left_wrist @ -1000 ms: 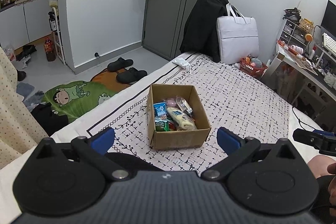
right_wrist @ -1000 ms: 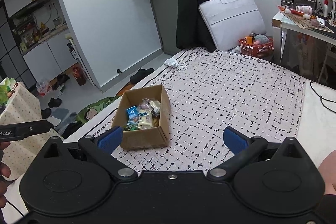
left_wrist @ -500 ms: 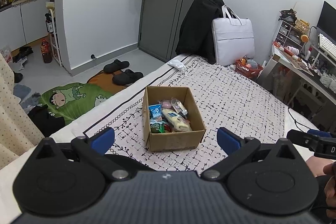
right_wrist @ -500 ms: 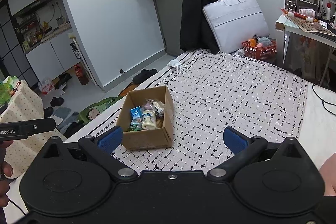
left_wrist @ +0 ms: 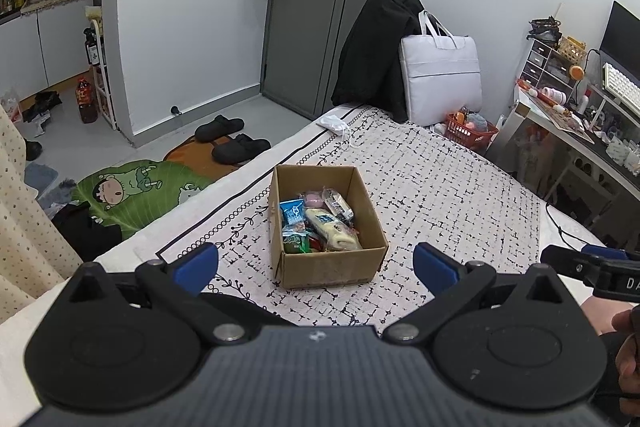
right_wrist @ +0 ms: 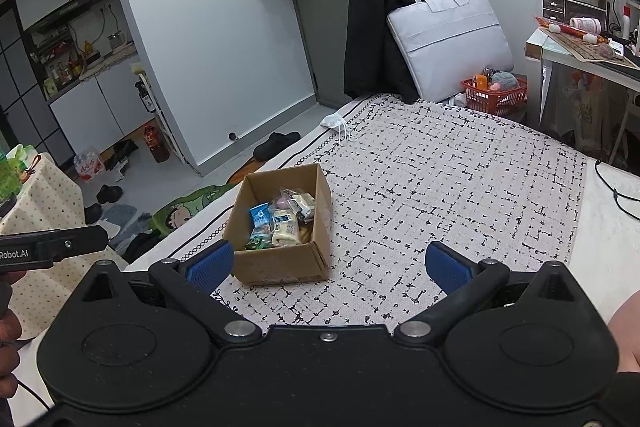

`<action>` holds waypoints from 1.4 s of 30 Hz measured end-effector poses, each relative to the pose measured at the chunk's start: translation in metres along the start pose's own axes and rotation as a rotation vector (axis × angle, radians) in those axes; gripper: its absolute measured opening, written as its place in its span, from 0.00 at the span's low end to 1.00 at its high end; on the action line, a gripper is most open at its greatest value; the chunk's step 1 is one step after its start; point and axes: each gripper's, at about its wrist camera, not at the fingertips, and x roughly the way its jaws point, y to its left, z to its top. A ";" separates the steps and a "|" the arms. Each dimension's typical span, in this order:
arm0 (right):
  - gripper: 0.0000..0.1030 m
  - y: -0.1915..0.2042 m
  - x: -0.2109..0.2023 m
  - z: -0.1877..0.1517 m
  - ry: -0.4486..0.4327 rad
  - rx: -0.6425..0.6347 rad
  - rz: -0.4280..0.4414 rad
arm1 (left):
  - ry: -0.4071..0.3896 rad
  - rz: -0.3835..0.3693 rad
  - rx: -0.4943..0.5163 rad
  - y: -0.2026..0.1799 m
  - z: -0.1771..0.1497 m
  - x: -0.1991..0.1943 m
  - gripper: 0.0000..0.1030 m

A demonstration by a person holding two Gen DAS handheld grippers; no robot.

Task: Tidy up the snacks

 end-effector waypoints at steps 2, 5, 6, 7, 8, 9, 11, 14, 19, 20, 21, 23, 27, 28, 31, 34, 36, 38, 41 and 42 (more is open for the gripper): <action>1.00 0.000 0.000 0.000 0.001 0.000 -0.001 | -0.006 0.002 0.003 -0.001 0.000 -0.001 1.00; 1.00 0.000 0.000 0.000 0.001 -0.003 0.001 | -0.005 0.001 0.003 -0.001 -0.001 -0.002 1.00; 1.00 0.000 0.000 0.000 0.001 -0.003 0.001 | -0.005 0.000 0.002 -0.002 -0.001 -0.002 1.00; 1.00 0.001 -0.001 0.000 0.001 -0.003 0.000 | -0.005 0.000 0.003 -0.002 -0.001 -0.002 1.00; 1.00 0.000 -0.001 0.000 0.001 -0.002 0.001 | -0.005 0.000 0.005 -0.001 -0.002 -0.002 1.00; 1.00 0.001 -0.001 -0.001 0.001 -0.001 0.002 | -0.005 0.001 0.007 -0.002 -0.002 -0.002 1.00; 1.00 0.002 -0.002 -0.001 0.000 -0.002 0.004 | -0.005 -0.003 0.007 -0.002 -0.002 -0.003 1.00; 1.00 0.003 -0.004 -0.003 -0.002 -0.005 0.005 | -0.006 -0.006 0.005 -0.002 -0.002 -0.003 1.00; 1.00 0.003 -0.004 -0.003 -0.001 -0.006 0.005 | -0.006 -0.006 0.005 -0.003 -0.003 -0.004 1.00; 1.00 0.003 -0.003 -0.003 0.000 -0.006 0.005 | -0.006 -0.006 0.006 -0.003 -0.003 -0.004 1.00; 1.00 0.003 -0.003 -0.003 0.001 -0.006 0.003 | -0.007 -0.006 0.006 -0.003 -0.003 -0.004 1.00; 1.00 0.004 -0.004 -0.003 0.002 -0.009 0.002 | -0.008 -0.007 0.007 -0.003 -0.003 -0.004 1.00; 1.00 0.005 -0.004 -0.003 0.002 -0.017 0.006 | -0.006 -0.008 0.006 -0.003 -0.003 -0.004 1.00; 1.00 0.006 -0.004 -0.003 0.003 -0.018 0.006 | -0.004 -0.008 0.005 -0.003 -0.004 -0.004 1.00; 1.00 0.007 -0.003 -0.003 0.005 -0.019 0.006 | -0.001 -0.010 0.004 -0.004 -0.004 -0.004 1.00; 1.00 0.008 -0.002 -0.003 0.008 -0.022 0.009 | -0.003 -0.012 0.005 -0.004 -0.003 -0.004 1.00; 1.00 0.008 -0.001 -0.003 0.010 -0.025 0.010 | -0.003 -0.013 0.004 -0.004 -0.004 -0.004 1.00; 1.00 0.009 -0.001 -0.003 0.011 -0.027 0.011 | 0.000 -0.017 0.002 -0.003 -0.003 -0.004 1.00; 1.00 0.009 -0.001 -0.003 0.011 -0.027 0.011 | 0.002 -0.014 -0.001 -0.003 -0.003 -0.002 1.00; 1.00 0.010 -0.001 -0.004 0.012 -0.026 0.012 | 0.001 -0.015 -0.001 -0.003 -0.003 -0.002 1.00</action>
